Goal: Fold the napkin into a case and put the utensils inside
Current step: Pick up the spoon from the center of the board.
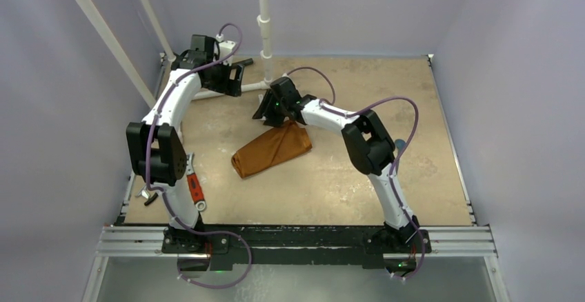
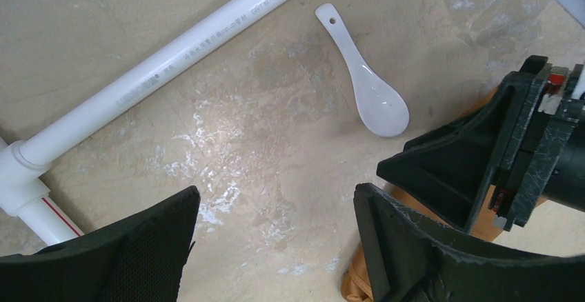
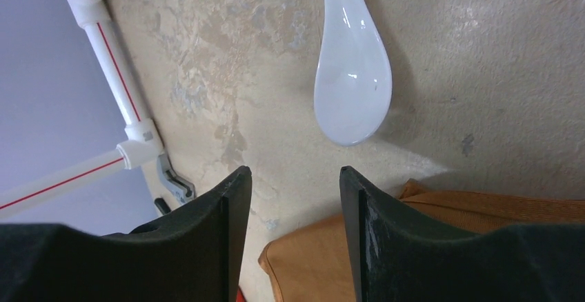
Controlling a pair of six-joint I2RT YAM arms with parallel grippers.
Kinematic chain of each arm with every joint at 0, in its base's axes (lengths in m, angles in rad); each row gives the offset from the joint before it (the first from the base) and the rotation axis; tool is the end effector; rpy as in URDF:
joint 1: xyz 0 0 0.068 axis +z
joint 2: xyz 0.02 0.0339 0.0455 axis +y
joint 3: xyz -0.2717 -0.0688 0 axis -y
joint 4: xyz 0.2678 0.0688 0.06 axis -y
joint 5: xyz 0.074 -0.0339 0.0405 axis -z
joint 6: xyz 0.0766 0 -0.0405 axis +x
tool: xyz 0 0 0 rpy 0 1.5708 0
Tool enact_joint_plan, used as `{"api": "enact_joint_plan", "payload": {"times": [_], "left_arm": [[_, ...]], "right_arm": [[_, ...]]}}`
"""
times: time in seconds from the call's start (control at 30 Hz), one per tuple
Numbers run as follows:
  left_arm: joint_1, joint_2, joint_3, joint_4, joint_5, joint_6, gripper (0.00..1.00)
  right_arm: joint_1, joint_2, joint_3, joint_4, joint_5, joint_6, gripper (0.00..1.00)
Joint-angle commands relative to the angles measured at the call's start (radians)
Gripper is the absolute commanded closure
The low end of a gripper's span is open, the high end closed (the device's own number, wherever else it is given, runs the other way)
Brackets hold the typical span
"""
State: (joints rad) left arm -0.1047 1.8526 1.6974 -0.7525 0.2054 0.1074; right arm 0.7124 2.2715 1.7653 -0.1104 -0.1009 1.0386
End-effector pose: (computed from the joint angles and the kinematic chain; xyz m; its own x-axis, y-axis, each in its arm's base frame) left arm 0.4570 -0.0637 0.2749 -0.7549 0.1848 -0.6292 0.3099 0.9461 -0.0938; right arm 0.4347 0.3856 0.1570 -0.8360 0.4107 -0.3638 0.0155 0.6805 0.7326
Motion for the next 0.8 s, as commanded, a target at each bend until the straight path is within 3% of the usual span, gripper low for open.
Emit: {"api": "enact_joint_plan", "payload": {"times": [0.0,0.47,0.77], "left_arm": [[0.008,-0.06,0.044,-0.009,0.021,0.006,0.19],[0.009,-0.066,0.062,-0.042,0.046,0.035,0.18],[0.01,-0.065,0.057,-0.062,0.059,0.055,0.19]], "right_arm": [[0.0,0.033,0.044,-0.004,-0.05,0.047,0.46],[-0.037,0.078,0.053,-0.012,0.007,0.119,0.47],[-0.045,0.103,0.066,-0.005,0.036,0.173,0.59]]}}
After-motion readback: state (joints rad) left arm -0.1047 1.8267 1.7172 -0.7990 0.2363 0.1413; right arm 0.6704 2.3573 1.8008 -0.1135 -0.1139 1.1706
